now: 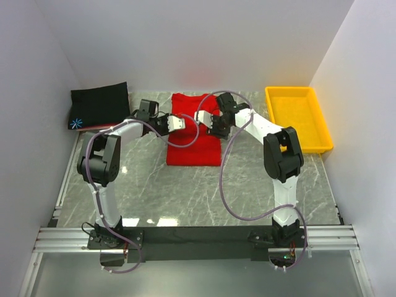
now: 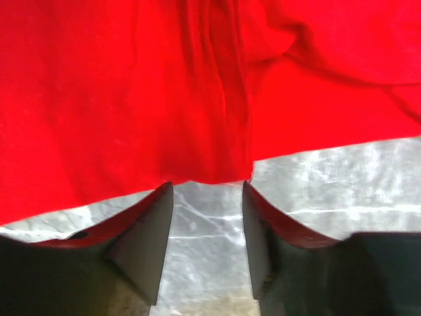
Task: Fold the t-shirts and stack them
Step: Fold the tshirt
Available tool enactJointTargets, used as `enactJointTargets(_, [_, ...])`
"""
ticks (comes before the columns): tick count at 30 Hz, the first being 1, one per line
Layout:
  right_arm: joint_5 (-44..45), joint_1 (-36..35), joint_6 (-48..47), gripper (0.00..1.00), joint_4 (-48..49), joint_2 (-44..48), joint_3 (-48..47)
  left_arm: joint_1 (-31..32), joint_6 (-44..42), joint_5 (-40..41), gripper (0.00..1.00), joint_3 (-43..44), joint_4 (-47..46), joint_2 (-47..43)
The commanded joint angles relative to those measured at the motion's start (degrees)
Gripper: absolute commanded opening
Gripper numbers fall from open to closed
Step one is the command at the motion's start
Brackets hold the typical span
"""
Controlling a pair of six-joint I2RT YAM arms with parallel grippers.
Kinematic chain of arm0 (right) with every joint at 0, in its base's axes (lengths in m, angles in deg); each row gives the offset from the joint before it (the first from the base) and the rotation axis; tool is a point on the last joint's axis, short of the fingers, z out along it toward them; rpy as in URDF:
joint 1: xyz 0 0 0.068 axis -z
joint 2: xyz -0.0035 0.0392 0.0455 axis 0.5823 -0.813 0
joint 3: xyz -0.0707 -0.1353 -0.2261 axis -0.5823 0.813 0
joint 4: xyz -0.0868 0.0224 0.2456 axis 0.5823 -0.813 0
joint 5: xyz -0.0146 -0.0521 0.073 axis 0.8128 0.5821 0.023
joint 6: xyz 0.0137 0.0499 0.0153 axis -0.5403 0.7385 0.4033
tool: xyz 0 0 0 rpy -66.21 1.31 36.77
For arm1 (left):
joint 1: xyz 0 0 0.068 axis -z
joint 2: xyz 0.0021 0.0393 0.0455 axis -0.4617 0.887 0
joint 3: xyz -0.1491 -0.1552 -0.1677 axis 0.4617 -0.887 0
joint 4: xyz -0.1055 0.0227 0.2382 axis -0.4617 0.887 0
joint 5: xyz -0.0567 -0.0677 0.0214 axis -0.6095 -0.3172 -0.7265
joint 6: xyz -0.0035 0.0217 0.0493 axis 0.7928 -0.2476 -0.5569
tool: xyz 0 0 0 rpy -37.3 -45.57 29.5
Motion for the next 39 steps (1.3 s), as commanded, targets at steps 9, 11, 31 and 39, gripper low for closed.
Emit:
enactJointTargets(9, [-1.41, -0.11, 7.85, 0.51, -4.23, 12.66, 6.25, -5.34, 8.74, -4.9, 0.52, -0.63, 4.73, -9.44])
enactJointTargets(11, [-2.02, -1.78, 8.64, 0.5, -4.05, 15.13, 9.16, -5.25, 8.2, -6.21, 0.54, -5.48, 3.6, -14.43])
enactJointTargets(31, [2.63, -12.33, 9.35, 0.49, 9.4, 18.57, 30.63, 2.22, 2.31, -7.01, 0.54, -29.32, -1.23, -24.23])
enactJointTargets(39, [2.54, -12.07, 11.37, 0.44, 8.61, 15.84, 29.39, 3.01, -1.03, -7.45, 0.5, -28.79, -0.45, -20.98])
